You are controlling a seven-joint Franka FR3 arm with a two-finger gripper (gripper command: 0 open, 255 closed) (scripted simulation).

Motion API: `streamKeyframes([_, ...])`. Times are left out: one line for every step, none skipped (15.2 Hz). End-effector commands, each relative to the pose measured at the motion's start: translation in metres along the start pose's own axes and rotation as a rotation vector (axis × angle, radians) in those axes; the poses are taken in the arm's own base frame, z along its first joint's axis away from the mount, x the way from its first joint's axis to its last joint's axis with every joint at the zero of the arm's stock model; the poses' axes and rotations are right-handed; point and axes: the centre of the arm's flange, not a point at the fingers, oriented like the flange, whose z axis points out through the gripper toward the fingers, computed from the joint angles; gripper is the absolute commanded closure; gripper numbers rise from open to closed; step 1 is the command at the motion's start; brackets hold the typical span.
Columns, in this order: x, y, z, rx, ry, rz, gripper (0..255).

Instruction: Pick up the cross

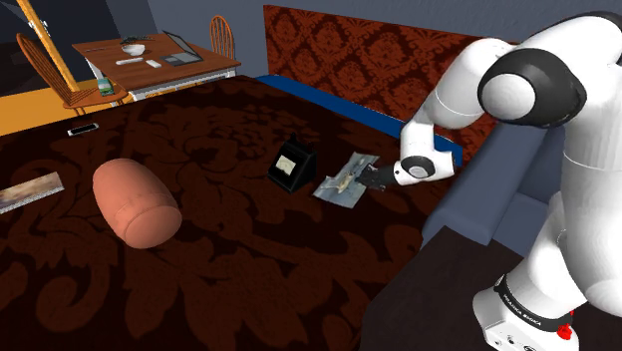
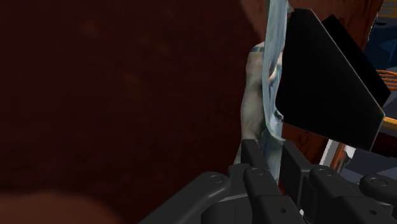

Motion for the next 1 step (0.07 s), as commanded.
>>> streamKeyframes([0.0003,-0.0027,-0.0018,0.0,0.0,0.0,255])
